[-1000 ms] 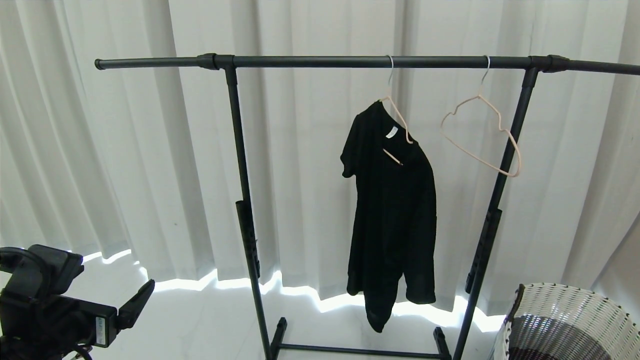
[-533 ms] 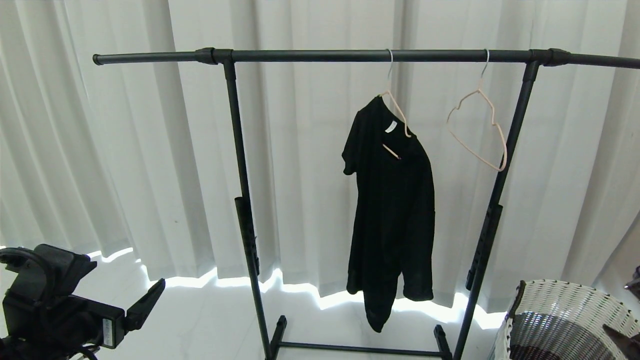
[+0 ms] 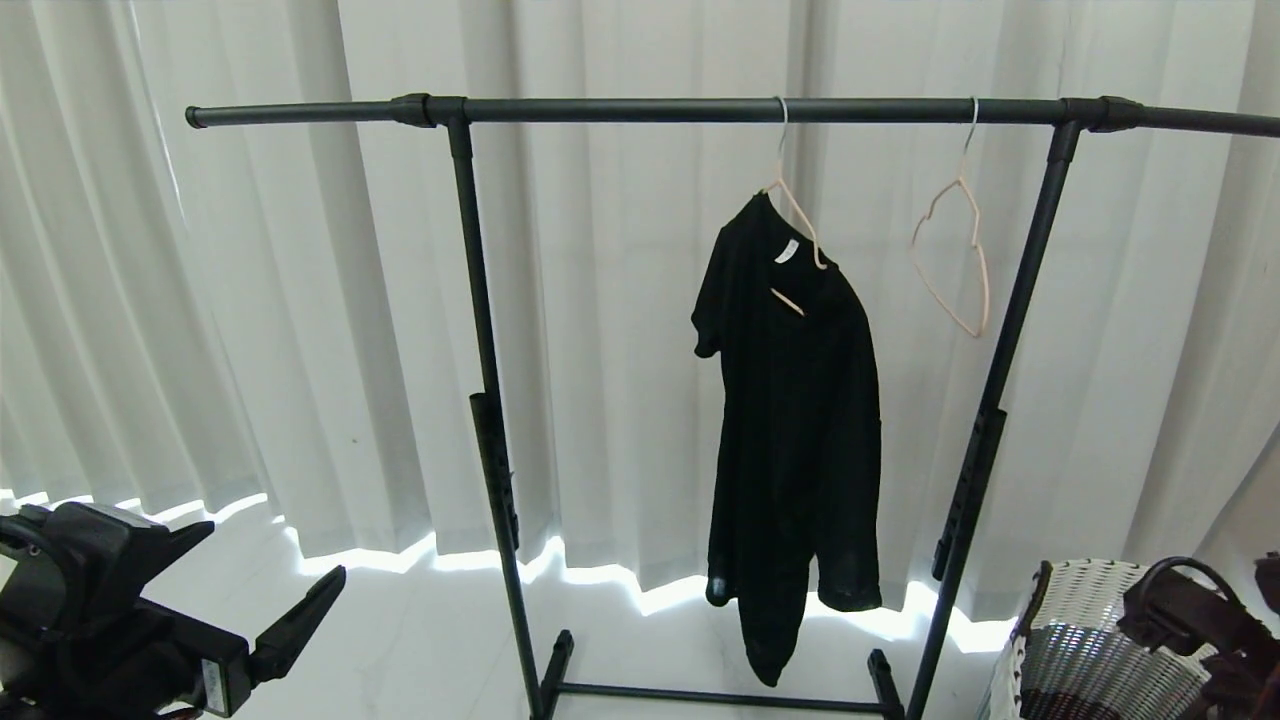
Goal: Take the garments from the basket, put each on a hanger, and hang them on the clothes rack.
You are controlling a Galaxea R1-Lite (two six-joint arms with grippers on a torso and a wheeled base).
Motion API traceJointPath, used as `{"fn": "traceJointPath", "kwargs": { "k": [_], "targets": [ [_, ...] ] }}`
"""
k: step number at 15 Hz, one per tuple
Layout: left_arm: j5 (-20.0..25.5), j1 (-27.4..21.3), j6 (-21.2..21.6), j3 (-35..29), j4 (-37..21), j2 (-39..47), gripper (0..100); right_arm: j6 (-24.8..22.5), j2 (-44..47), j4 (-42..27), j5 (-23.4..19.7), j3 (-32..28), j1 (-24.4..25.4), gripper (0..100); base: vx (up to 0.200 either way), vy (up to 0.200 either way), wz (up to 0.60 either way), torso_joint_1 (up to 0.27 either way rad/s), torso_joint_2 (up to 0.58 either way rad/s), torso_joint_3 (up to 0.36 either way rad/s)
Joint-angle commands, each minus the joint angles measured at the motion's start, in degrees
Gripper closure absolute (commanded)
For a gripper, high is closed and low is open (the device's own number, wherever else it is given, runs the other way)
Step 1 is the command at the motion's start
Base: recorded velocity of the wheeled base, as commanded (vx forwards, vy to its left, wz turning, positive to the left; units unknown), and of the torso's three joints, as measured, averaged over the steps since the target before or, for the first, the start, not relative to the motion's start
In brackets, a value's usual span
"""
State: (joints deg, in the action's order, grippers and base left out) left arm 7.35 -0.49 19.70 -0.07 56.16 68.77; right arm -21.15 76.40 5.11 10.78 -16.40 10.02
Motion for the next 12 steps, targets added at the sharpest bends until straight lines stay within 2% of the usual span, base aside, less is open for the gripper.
{"fn": "traceJointPath", "kwargs": {
  "k": [1,4,6,8,11,12],
  "targets": [
    [-0.1,-0.2,0.0,0.1,0.0,-0.3,0,3.6,7.3,0.0,-0.1,1.2,0.7,0,0.000,0.000,0.00,0.000,0.00,0.000],
    [-0.1,-1.2,-0.1,0.1,0.0,-0.4,0,10.0,13.3,0.6,-1.0,0.5,4.2,0,0.000,0.000,0.00,0.000,0.00,0.000],
    [-0.1,-1.6,-0.1,0.1,0.0,-0.5,0,13.4,20.9,8.6,-0.9,0.8,7.3,0,0.000,0.000,0.00,0.000,0.00,0.000],
    [-0.1,-1.6,-0.1,0.1,-0.2,-1.0,0,13.9,27.0,14.0,0.6,0.8,8.1,0,0.000,0.000,0.00,0.000,0.00,0.000],
    [-0.3,-1.5,-0.1,0.1,-0.3,-2.1,0,14.0,32.7,14.2,5.7,0.1,6.5,0,0.000,0.000,0.00,0.000,0.00,0.000],
    [-0.3,-1.5,-0.1,0.1,-0.3,-2.3,0,13.9,33.5,14.1,5.8,-0.5,5.8,0,0.000,0.000,0.00,0.000,0.00,0.000]
  ]
}}
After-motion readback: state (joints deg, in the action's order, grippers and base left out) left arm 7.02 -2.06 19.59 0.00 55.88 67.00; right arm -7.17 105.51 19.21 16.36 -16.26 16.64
